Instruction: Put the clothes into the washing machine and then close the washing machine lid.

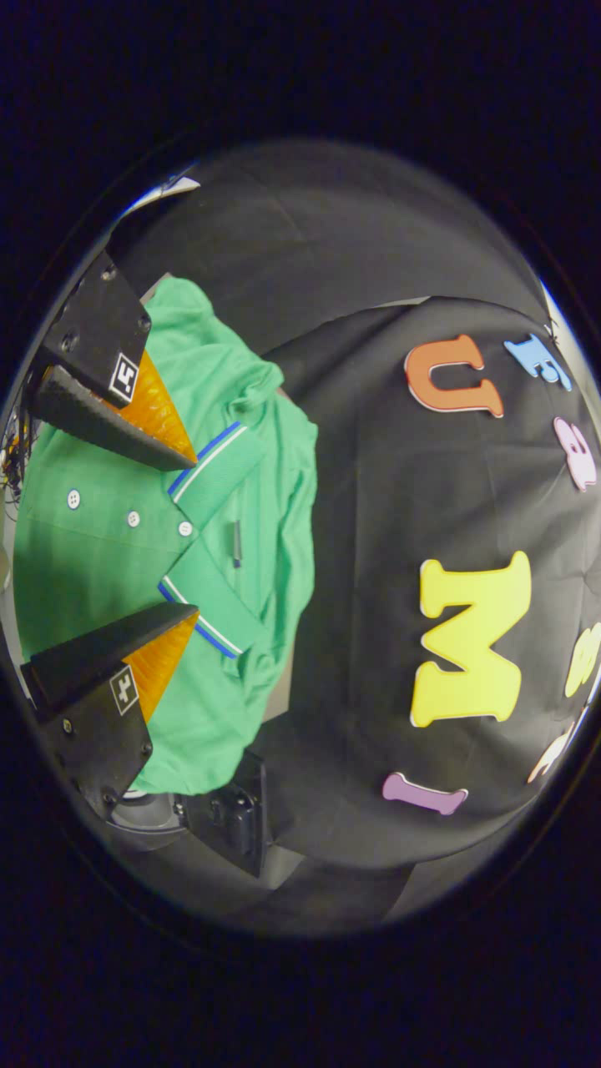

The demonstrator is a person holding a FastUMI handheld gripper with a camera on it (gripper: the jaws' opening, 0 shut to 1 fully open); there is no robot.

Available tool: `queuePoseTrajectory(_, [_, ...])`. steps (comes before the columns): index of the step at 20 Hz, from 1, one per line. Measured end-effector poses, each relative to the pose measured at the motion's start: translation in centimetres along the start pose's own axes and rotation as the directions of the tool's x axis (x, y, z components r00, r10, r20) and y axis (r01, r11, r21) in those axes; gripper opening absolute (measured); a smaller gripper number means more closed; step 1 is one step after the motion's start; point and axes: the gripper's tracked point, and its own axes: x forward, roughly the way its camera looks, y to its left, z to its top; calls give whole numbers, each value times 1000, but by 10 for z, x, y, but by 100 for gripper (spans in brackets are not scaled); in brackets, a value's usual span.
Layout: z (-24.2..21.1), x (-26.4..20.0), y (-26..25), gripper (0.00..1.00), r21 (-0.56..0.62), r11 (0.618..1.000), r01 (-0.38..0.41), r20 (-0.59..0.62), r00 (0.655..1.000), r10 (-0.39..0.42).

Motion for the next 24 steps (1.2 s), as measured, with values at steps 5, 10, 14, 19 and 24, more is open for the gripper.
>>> queuePoseTrajectory(5, [-3,7,-1,100,3,1000,10,30,1000,-10])
queuePoseTrajectory(10, [-3,5,1,99,-16,1000,-18,28,999,19])
queuePoseTrajectory(14, [-2,3,-2,84,1,1000,-5,-3,1000,5])
queuePoseTrajectory(19, [-2,2,-10,31,7,1000,-26,-33,999,26])
queuePoseTrajectory(24, [-5,-15,-26,6,90,992,-89,-63,994,95])
